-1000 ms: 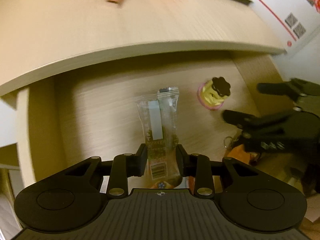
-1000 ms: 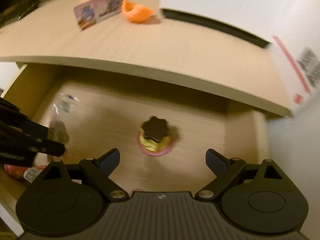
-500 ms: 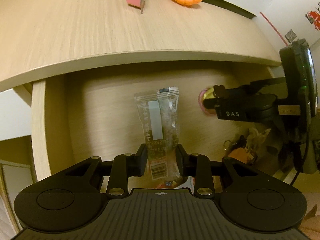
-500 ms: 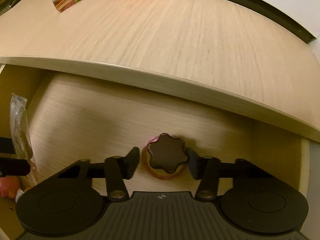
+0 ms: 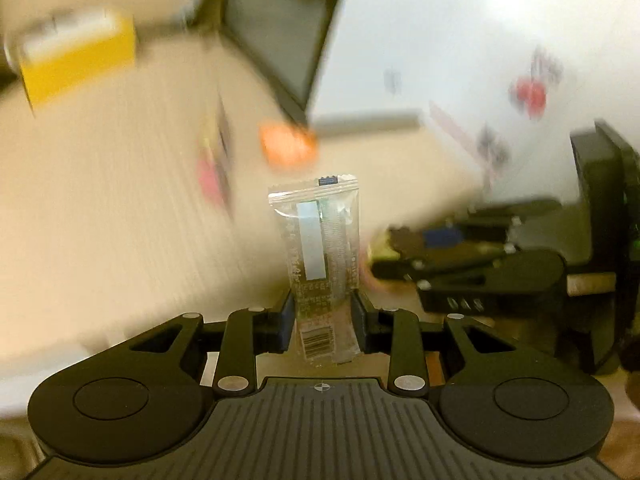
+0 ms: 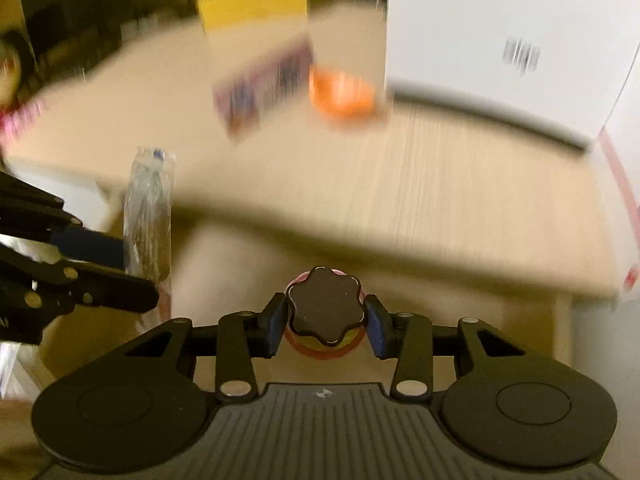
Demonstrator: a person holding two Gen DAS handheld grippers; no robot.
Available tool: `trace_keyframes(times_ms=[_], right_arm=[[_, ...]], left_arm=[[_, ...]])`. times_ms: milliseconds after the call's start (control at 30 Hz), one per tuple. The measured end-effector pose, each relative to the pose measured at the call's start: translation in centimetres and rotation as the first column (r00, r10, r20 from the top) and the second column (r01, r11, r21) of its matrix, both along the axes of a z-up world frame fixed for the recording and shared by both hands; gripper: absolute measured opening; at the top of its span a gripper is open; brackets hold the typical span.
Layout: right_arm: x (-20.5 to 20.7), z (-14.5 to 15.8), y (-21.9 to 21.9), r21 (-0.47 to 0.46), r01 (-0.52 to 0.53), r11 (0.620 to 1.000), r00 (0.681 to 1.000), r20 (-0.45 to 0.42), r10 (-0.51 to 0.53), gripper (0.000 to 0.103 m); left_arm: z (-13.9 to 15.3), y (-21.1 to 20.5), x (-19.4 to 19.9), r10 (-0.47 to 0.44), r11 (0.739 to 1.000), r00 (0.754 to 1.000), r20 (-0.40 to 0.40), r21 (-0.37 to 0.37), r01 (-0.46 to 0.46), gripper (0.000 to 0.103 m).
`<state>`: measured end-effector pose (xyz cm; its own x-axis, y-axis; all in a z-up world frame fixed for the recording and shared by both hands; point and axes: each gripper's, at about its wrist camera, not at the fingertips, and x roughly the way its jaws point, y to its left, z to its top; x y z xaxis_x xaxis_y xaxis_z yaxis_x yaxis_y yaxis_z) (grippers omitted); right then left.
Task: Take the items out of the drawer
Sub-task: 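Place clear packet on desk with left tool while right tool sets pudding cup down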
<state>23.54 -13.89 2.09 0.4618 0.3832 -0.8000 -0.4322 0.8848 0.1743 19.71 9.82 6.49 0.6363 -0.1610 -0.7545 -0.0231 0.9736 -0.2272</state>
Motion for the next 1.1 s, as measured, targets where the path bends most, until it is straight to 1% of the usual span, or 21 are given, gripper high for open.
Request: trace_keyframes(times_ms=[33,67,133,200,233,300,367,433,533,633,667,800,967,1033,1100], right_arm=[[0.5,1.2,0.2,0.020,0.007,1.000,1.000,0.025,-0.007,0.038],[1.1,2.4,0.3,0.035,0.013,0.999,0.998,0.060,-0.015,0.038],[3.1,4.8,0.5,0.045,0.026,0.999,0.989,0.146,-0.033,0.038],[5.1,6.3,0.8,0.067,0.041,0.997,0.977,0.204,-0.054,0.038],[5.9,6.6,1.0,0.063,0.048,0.997,0.975,0.215,-0.061,0.038],[7.7,6.5,1.8,0.031,0.071,0.997,0.970,0.231,-0.077,0.037],[9.1,5.9,2.5,0.013,0.087,0.996,0.970,0.229,-0.087,0.037],[10.4,4.9,3.3,-0.004,0.104,0.995,0.972,0.212,-0.100,0.037],[11.3,3.7,4.5,-0.026,0.113,0.993,0.977,0.188,-0.106,0.037],[11.6,3.0,5.3,-0.044,0.124,0.991,0.974,0.197,-0.113,0.037],[11.4,3.0,5.5,-0.049,0.128,0.991,0.972,0.204,-0.115,0.037],[11.1,2.9,5.9,-0.053,0.150,0.987,0.967,0.214,-0.135,0.037],[11.1,2.8,6.4,-0.080,0.176,0.981,0.961,0.228,-0.154,0.037],[11.2,2.5,6.3,-0.085,0.187,0.979,0.963,0.212,-0.166,0.037],[11.3,2.3,6.5,-0.089,0.205,0.975,0.962,0.202,-0.184,0.041]], left_arm=[[1.2,1.1,0.5,0.026,0.999,0.999,0.043,0.017,-0.027,0.034],[1.8,2.0,1.0,0.050,0.998,0.996,0.067,0.024,-0.052,0.034],[2.6,4.3,2.1,0.128,0.990,0.987,0.099,0.043,-0.132,0.034],[2.4,6.4,3.4,0.177,0.983,0.980,0.091,0.038,-0.181,0.034],[1.9,7.5,4.2,0.205,0.978,0.976,0.074,0.032,-0.208,0.034],[0.9,9.1,5.5,0.238,0.970,0.970,0.047,0.032,-0.240,0.034],[-0.3,10.2,6.7,0.260,0.965,0.965,0.022,0.034,-0.260,0.034],[-1.6,11.2,8.0,0.269,0.963,0.963,-0.012,0.031,-0.269,0.034],[-3.2,12.0,8.9,0.260,0.966,0.965,-0.041,0.023,-0.259,0.033],[-4.1,12.1,9.6,0.245,0.969,0.967,-0.068,0.011,-0.245,0.033],[-4.4,12.1,9.7,0.241,0.971,0.968,-0.072,0.009,-0.241,0.030],[-4.9,12.3,10.2,0.227,0.973,0.973,-0.047,-0.023,-0.228,0.030],[-5.0,11.9,10.3,0.210,0.978,0.978,-0.003,-0.003,-0.210,0.033],[-4.8,11.9,10.2,0.201,0.980,0.979,0.012,0.001,-0.201,0.033],[-4.6,12.1,10.0,0.201,0.980,0.979,0.030,-0.009,-0.200,0.033]])
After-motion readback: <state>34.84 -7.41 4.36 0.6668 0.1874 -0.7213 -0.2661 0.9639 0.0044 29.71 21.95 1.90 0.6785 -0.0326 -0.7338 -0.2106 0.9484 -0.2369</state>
